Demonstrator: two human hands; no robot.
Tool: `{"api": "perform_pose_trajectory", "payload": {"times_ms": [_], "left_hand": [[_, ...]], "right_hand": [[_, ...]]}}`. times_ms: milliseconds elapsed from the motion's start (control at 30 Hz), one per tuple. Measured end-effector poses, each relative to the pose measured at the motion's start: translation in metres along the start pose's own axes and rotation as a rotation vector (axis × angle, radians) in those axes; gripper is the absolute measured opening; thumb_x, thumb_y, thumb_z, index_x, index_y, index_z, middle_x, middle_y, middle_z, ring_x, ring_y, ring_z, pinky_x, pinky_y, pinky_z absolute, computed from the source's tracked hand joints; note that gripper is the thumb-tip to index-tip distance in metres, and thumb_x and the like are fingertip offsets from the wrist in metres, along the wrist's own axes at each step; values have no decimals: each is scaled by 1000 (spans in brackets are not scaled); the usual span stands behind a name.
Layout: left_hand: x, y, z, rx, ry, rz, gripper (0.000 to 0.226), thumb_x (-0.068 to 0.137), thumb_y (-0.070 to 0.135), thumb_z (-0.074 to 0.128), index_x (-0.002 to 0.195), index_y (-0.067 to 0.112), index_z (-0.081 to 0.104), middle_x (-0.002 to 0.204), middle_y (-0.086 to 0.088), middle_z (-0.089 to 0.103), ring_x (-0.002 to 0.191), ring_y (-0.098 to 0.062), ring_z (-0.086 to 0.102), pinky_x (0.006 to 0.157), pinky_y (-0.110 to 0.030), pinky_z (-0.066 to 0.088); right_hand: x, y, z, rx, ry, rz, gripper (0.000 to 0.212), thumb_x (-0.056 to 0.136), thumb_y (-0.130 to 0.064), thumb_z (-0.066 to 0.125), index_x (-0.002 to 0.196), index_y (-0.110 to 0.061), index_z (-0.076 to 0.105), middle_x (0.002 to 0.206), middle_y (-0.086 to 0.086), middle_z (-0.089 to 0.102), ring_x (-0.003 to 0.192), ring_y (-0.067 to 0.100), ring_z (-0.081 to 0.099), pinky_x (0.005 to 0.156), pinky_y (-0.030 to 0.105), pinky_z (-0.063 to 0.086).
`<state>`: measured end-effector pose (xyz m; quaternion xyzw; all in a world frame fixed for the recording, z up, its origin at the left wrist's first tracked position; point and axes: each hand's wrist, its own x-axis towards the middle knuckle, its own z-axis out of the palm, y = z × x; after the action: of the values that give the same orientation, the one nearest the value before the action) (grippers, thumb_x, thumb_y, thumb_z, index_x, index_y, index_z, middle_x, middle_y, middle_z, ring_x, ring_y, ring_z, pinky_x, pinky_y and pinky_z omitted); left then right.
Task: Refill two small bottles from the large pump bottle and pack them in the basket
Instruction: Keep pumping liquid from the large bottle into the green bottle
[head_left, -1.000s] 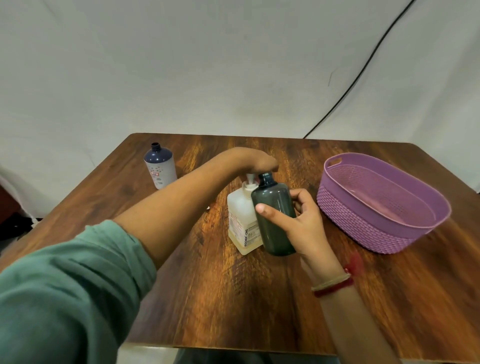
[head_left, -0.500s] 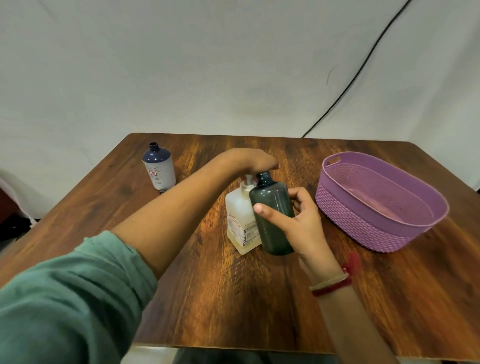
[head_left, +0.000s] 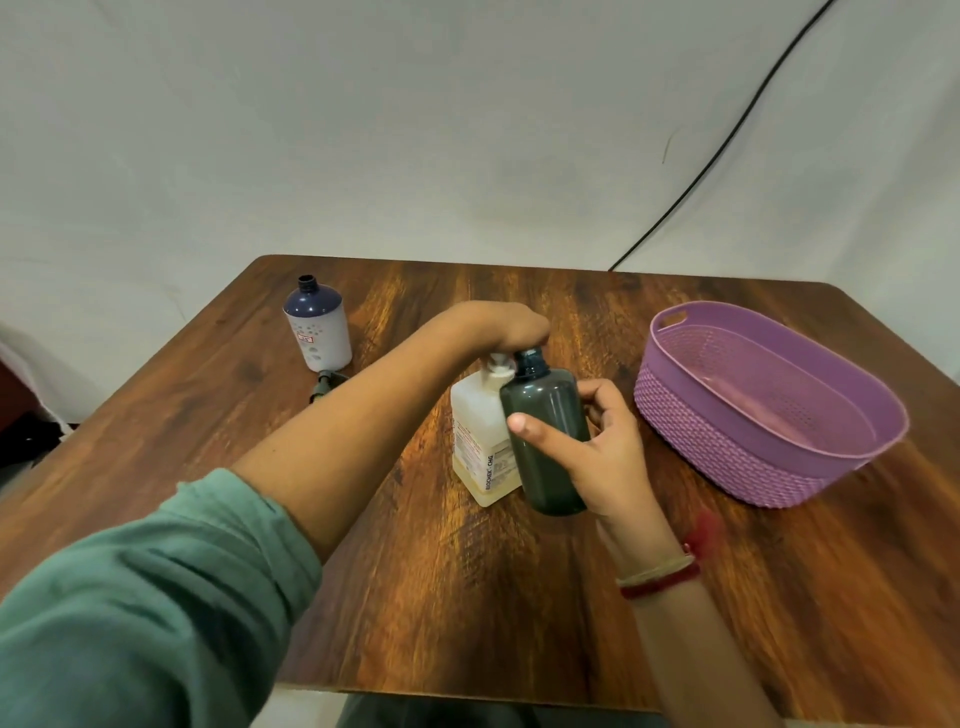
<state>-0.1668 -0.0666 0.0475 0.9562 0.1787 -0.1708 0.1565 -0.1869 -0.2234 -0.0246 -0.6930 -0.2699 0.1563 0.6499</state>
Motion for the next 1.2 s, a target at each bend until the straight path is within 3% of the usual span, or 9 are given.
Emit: {"api": "perform_pose_trajectory", "payload": {"times_ms": [100,267,467,633,800,933,1067,1133,1200], "left_hand": [[-2,0,-1,25,-3,10,38,102,13,28,126,-3,53,108,-11,53,93,-23,52,81,-32,44],[-5,6,-13,-12,-9,16,34,102,14,28,122,-2,50,114,-17,58,68,-16,54,59,-21,46],[-5,0,0,0,0,12,37,101,10,29,127,-2,52,110,-11,52,96,-20,46,78,-27,40],[-5,4,-11,17,16,43,31,100,6,32,122,-3,51,119,-19,55,94,-24,53,62,-20,44],[4,-4,2,22,54,36,35,101,12,33,125,-1,55,112,-9,53,96,-18,43,83,-27,37],[-2,-1,-3,2,37,10,33,102,12,29,116,1,56,106,-8,49,94,-22,46,74,-26,39],[1,-3,-13,-3,36,27,36,102,17,27,114,2,57,121,-16,58,103,-30,58,77,-31,46],[1,-2,-9,13,60,31,34,101,17,28,107,4,59,120,-16,58,90,-24,55,70,-26,43],[0,0,-3,20,48,17,35,102,13,29,115,1,59,118,-14,59,77,-18,51,56,-19,40]], "right_hand": [[-1,0,0,15,5,-1,60,45,-46,82,93,-24,53,99,-5,63,94,9,61,73,24,49],[1,-5,0,27,19,-17,59,44,-48,80,92,-26,53,99,-5,63,94,10,61,76,28,51],[-2,1,1,14,15,-7,62,42,-50,83,91,-27,53,99,-7,63,94,9,61,78,30,52],[0,-4,-1,11,13,-31,67,42,-55,86,93,-26,54,99,-6,63,94,10,62,75,26,51],[2,7,2,9,27,-12,68,38,-56,86,91,-26,54,99,-3,64,93,11,63,73,26,51],[1,3,2,16,29,-21,67,40,-55,88,90,-27,53,100,-3,63,94,11,62,73,25,50],[5,-2,-3,19,3,-27,67,44,-52,88,94,-23,55,98,-4,64,93,10,62,71,24,50],[6,2,-3,4,4,-28,68,39,-57,81,93,-25,55,97,-5,65,91,9,63,72,25,51],[6,7,-1,1,7,-23,67,37,-59,79,91,-26,55,98,-4,65,92,9,63,72,25,51]]}}
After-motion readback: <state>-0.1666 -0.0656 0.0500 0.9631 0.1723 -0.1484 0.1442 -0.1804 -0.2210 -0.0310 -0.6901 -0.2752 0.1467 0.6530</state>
